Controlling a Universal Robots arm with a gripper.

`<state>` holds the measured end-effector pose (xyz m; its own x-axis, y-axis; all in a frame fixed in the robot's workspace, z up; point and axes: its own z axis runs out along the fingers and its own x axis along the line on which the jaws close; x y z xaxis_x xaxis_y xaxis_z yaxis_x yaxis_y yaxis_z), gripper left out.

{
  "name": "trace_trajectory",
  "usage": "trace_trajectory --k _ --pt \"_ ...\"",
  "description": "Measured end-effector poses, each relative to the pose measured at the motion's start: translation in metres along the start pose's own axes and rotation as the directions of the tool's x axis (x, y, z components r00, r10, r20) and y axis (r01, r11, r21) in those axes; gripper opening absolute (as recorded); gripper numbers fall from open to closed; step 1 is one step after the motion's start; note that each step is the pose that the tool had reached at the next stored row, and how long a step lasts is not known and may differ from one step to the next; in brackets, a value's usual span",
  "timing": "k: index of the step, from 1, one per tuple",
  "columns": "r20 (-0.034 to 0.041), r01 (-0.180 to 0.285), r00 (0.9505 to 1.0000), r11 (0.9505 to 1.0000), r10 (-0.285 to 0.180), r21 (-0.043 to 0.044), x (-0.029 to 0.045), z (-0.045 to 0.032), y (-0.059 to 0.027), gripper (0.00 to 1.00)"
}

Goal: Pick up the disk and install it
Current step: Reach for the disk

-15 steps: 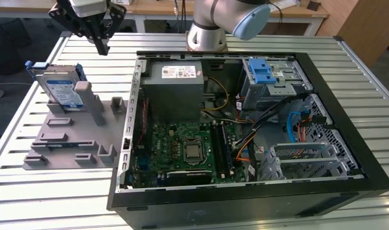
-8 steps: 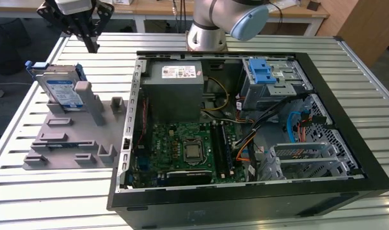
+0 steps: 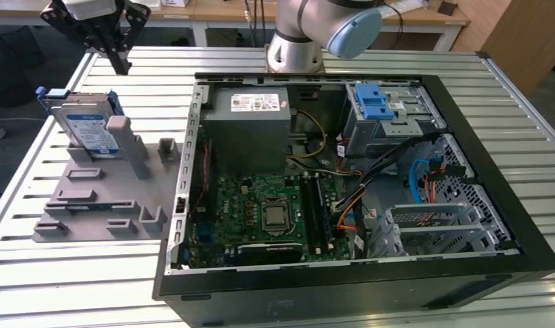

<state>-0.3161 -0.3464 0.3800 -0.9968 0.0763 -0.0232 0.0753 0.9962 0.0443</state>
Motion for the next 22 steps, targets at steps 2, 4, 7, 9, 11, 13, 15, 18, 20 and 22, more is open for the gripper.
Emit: trace_trajectory --k 2,4,7,9,11,13,15,18,20,22 --pt "-0.0004 0.000 1.0000 1.0000 0.000 0.0001 0.0047 0.0004 0.0009 0.11" --pt "-0.0007 0.000 1.0000 1.0000 0.000 0.0001 0.0093 0.0009 0.0018 0.11" --pt "-0.0010 0.000 1.0000 1.0000 0.000 0.0001 0.0162 0.0016 0.0031 0.11" --pt "-0.0014 0.000 1.0000 1.0000 0.000 0.0001 0.0211 0.0021 0.0041 0.11" --pt "-0.0016 0.000 1.0000 1.0000 0.000 0.0002 0.0259 0.0026 0.0050 0.11" --pt "-0.0019 0.000 1.0000 1.0000 0.000 0.0002 0.0307 0.0030 0.0058 0.11" --pt "-0.0022 0.000 1.0000 1.0000 0.000 0.0002 0.0358 0.0035 0.0066 0.11" --pt "-0.0026 0.000 1.0000 1.0000 0.000 0.0002 0.0444 0.0042 0.0080 0.11" --pt "-0.0030 0.000 1.0000 1.0000 0.000 0.0003 0.0504 0.0046 0.0085 0.11" --pt "-0.0033 0.000 1.0000 1.0000 0.000 0.0003 0.0569 0.0052 0.0084 0.11"
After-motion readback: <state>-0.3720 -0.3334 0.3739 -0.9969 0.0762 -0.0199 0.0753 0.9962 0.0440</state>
